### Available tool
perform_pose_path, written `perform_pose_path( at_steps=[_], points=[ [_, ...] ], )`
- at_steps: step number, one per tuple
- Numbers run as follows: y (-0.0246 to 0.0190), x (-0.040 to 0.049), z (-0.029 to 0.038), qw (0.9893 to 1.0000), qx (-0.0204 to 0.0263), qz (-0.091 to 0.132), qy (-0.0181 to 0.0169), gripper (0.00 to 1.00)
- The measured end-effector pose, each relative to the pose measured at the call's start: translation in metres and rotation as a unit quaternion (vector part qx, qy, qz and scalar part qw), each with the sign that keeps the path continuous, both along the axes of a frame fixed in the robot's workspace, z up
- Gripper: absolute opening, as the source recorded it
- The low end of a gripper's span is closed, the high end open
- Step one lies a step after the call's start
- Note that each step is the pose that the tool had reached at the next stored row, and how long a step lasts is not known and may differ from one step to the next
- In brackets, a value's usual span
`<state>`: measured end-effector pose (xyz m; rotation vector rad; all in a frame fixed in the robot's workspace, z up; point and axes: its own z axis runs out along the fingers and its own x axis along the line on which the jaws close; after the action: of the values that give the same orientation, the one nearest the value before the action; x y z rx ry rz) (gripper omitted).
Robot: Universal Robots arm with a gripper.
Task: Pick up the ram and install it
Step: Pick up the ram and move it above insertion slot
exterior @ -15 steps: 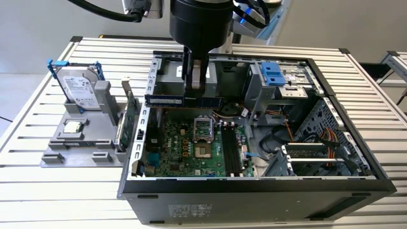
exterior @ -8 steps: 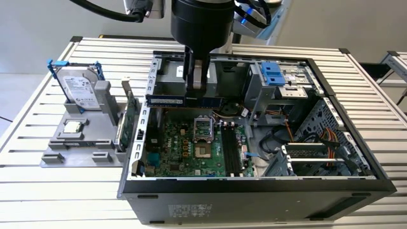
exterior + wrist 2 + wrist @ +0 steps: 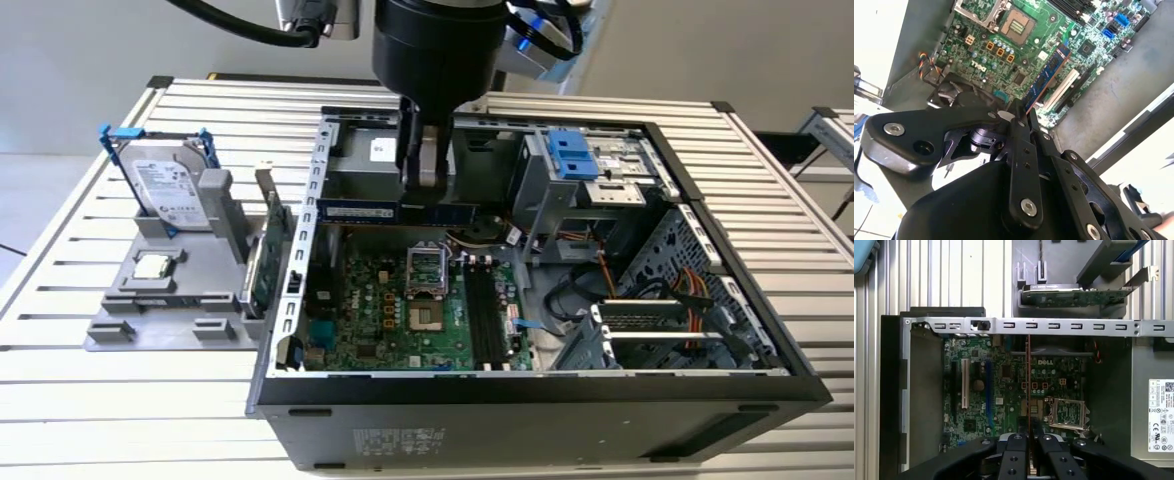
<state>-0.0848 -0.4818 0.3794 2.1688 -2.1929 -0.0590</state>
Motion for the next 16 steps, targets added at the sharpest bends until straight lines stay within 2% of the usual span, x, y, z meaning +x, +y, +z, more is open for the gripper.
perform_pose_path(
  at_steps=[16],
  points=[
    [0.0, 0.0153, 0.0, 1.0, 0.0, 0.0, 0.0, 0.0]
  ],
)
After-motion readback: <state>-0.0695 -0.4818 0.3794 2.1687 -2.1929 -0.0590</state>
